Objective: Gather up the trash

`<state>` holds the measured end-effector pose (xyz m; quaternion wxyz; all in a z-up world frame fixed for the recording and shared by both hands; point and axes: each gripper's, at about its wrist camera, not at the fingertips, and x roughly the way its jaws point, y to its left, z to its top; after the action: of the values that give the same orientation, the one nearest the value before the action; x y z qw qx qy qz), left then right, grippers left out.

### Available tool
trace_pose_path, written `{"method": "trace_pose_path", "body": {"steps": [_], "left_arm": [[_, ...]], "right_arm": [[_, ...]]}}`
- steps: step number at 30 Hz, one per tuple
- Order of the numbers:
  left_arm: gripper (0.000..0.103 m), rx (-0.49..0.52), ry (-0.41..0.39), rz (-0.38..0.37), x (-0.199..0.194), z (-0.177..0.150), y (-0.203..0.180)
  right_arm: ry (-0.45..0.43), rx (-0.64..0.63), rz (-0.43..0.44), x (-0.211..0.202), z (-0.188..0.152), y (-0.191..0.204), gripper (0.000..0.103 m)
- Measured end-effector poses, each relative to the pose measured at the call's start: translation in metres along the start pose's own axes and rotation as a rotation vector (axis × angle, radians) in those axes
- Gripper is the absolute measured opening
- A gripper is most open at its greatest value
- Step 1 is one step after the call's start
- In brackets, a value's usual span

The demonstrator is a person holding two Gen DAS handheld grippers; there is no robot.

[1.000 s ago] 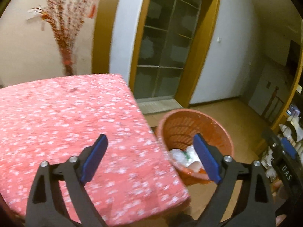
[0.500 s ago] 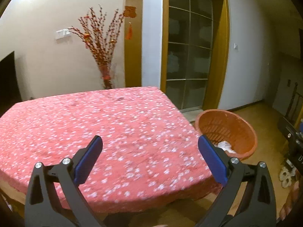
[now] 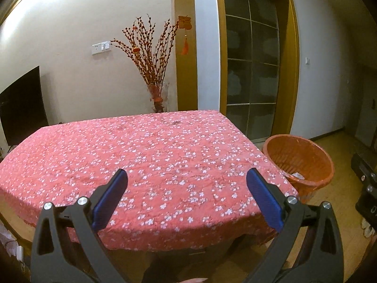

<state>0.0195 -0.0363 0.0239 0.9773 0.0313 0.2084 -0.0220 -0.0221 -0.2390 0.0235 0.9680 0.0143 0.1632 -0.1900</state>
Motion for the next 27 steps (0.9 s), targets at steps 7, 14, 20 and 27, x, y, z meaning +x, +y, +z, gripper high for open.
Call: {"method": "trace_pose_path", "body": {"steps": [7, 14, 20, 27], "left_arm": [[0.099, -0.014, 0.004, 0.008, -0.008, -0.009, 0.008], [0.099, -0.008, 0.014, 0.019, -0.013, -0.015, 0.008], [0.099, -0.019, 0.043, 0.021, -0.009, -0.019, 0.008], [0.099, -0.025, 0.064, 0.044, -0.005, -0.026, 0.005]], "right_arm": [[0.031, 0.006, -0.011, -0.006, -0.010, 0.000, 0.100], [0.066, 0.004, -0.029, -0.005, -0.015, -0.002, 0.100], [0.107, 0.005, -0.044, 0.001, -0.020, -0.004, 0.100], [0.102, -0.015, -0.085, 0.000, -0.024, -0.004, 0.100]]}}
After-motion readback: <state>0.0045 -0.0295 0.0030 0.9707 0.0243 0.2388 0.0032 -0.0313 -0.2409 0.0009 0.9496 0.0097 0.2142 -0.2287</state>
